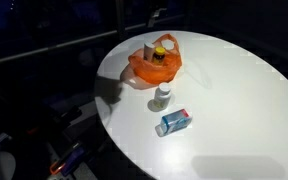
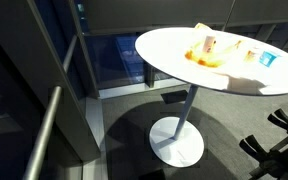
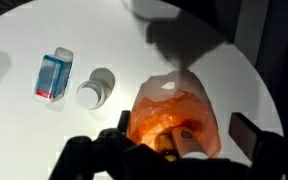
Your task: Pick up the long white container on the left and put it in the orange plastic bag
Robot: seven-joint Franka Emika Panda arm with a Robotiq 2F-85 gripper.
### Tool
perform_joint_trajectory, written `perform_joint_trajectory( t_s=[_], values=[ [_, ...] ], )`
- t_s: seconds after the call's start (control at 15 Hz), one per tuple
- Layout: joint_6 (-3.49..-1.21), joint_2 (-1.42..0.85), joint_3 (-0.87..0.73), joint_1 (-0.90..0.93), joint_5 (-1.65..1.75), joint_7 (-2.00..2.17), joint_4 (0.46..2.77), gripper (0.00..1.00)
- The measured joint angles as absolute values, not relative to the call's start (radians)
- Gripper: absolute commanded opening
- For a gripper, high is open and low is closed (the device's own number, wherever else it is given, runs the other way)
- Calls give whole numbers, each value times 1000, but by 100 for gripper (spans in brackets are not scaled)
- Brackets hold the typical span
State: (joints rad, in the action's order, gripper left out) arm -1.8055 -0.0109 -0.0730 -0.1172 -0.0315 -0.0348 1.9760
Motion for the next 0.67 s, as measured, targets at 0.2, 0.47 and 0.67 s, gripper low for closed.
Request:
perform_joint_trajectory(
  t_s=[0.2,0.47,0.67],
  values=[
    [-1814,98,-73,-117,-3,-20,2065,100],
    [-1827,242,-77,-118,5,-20,2178,100],
    [-1830,349,-89,-119,5,-20,2242,100]
  ],
)
